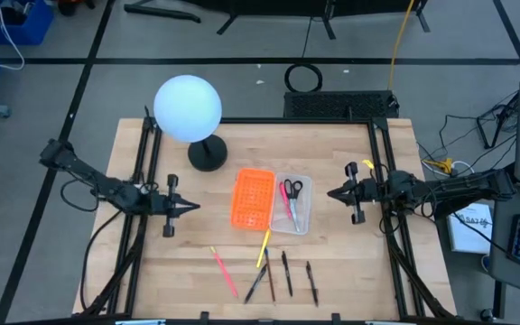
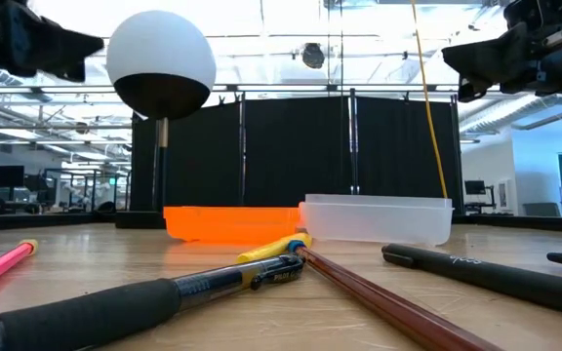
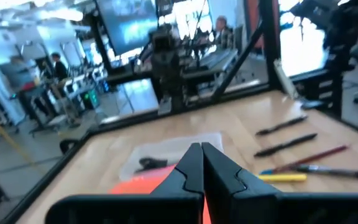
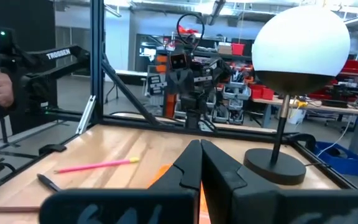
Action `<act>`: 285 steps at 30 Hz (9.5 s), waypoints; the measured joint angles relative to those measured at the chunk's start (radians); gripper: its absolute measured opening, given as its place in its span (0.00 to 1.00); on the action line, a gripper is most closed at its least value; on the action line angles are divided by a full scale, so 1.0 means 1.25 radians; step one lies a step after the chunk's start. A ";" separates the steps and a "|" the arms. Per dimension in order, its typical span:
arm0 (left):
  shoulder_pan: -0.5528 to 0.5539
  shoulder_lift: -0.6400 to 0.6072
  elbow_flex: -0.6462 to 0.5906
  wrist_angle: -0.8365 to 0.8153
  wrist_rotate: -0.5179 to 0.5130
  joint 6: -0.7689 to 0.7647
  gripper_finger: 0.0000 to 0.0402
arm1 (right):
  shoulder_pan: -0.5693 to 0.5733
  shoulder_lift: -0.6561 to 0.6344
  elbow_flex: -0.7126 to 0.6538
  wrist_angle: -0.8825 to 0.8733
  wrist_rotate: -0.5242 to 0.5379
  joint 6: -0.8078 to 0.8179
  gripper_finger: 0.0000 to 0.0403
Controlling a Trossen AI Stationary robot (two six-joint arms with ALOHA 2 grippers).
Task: Pick & place school supplies into a supply box
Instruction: Put the right black transparent pen into the orange supply box, then put the black transparent pen into the orange supply box
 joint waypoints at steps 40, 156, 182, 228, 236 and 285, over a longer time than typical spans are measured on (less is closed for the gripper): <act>0.393 -0.269 -0.039 -0.296 0.483 0.005 0.00 | 0.001 0.087 0.016 0.052 0.083 0.225 0.00; 0.410 -0.257 -0.063 -0.236 0.224 -0.093 0.09 | 0.594 1.182 0.866 -0.917 0.345 1.361 0.06; 0.410 -0.257 -0.064 -0.237 0.229 -0.093 0.09 | 0.478 0.929 0.866 -0.744 0.634 1.233 0.06; 0.410 -0.256 -0.066 -0.221 0.245 -0.067 0.09 | 0.110 1.047 0.868 -0.797 0.249 1.286 0.29; 0.410 -0.256 -0.066 -0.221 0.246 -0.077 0.09 | 0.118 0.976 0.867 -0.771 0.309 1.090 0.35; 0.407 -0.184 -0.065 -0.230 0.483 -0.263 0.09 | 0.300 0.055 0.228 -0.281 0.439 0.151 0.00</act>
